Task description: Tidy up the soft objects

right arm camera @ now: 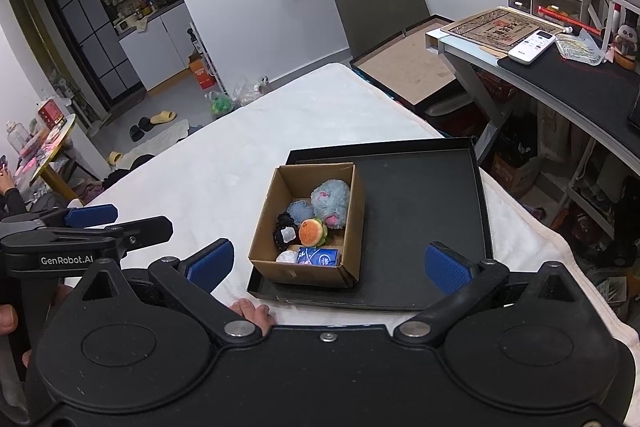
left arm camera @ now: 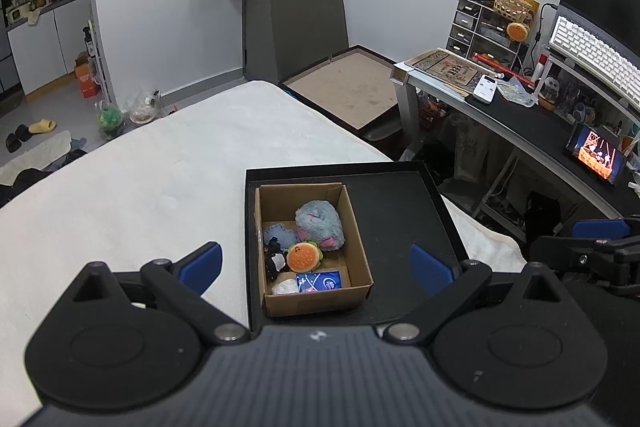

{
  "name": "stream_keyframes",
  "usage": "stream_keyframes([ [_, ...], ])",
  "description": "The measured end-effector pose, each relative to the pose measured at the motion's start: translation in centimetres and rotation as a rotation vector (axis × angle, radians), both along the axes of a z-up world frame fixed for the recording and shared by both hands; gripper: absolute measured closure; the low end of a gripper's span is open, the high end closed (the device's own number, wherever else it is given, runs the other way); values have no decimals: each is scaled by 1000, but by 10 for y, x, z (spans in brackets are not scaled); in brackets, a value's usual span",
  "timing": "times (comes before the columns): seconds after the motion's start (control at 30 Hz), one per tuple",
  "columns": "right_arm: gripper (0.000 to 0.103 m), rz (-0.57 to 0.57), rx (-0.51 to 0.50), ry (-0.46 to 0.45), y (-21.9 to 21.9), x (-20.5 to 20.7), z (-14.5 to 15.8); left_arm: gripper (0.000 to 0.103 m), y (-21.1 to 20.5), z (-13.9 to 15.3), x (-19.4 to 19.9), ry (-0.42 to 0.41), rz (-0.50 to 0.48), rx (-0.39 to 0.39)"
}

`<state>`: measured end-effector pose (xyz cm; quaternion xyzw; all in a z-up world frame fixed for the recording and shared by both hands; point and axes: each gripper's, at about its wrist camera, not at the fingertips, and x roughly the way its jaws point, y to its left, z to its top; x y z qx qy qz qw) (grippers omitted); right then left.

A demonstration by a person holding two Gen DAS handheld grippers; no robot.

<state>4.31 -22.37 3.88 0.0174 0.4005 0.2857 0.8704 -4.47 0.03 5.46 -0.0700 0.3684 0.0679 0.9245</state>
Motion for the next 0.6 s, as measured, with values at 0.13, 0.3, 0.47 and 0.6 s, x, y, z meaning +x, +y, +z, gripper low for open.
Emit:
stream_keyframes([
  [0.13, 0, -1, 0, -4, 1, 0, 0, 4, -1, 0, -1, -1, 3, 2],
  [0.3, 0, -1, -1, -3, 1, -1, 0, 4, -1, 1, 0, -6, 4, 14],
  [0.47, 0, 1, -1, -3, 2, -1, 0, 4, -2, 1, 1, -7, 3, 14],
  [0.6, 0, 0, 2, -1, 2, -2, 0, 4, -3, 0, 3, -3, -2, 11],
])
